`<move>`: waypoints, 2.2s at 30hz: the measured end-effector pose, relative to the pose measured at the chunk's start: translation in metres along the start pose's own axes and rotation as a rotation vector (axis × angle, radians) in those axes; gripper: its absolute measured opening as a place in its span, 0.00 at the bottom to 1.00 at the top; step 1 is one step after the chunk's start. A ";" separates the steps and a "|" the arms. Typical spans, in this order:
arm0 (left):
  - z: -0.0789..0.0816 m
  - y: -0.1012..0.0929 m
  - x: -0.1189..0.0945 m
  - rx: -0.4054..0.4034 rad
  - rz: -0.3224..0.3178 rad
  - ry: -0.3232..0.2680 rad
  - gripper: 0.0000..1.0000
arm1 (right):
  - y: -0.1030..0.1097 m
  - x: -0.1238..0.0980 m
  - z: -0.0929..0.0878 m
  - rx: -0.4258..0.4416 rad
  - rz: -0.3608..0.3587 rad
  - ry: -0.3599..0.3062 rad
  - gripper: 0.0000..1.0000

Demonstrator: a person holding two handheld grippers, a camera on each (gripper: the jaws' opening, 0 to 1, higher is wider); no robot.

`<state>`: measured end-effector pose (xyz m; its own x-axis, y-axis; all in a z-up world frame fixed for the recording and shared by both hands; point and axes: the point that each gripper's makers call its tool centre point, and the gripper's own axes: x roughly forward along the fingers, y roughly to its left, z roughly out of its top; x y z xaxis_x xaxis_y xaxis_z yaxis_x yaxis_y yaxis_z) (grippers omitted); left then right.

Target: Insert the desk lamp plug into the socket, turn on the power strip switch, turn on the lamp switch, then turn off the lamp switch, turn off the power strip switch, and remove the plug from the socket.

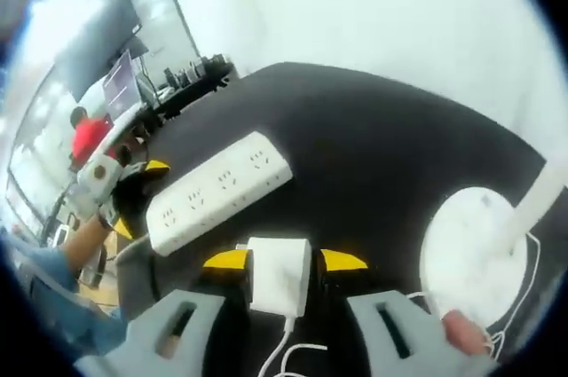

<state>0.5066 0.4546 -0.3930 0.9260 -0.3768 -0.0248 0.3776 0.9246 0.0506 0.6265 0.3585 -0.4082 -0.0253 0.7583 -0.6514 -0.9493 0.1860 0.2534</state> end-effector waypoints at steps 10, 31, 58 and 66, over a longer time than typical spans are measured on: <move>0.000 0.002 0.000 -0.005 0.001 -0.009 0.74 | -0.006 0.007 0.012 -0.027 -0.047 -0.077 0.49; -0.001 0.004 -0.002 -0.021 0.016 -0.010 0.85 | -0.036 -0.068 0.025 -0.145 -0.102 -0.166 0.88; 0.009 0.002 -0.005 -0.056 0.030 -0.051 0.89 | -0.045 -0.113 0.001 -0.118 -0.150 -0.324 0.94; 0.009 0.005 0.000 -0.087 -0.003 -0.048 0.89 | -0.037 -0.121 -0.003 -0.098 -0.149 -0.400 0.96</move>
<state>0.5087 0.4582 -0.3833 0.9246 -0.3802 0.0230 0.3809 0.9239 -0.0358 0.6634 0.2587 -0.3408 0.2190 0.9136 -0.3426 -0.9591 0.2661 0.0964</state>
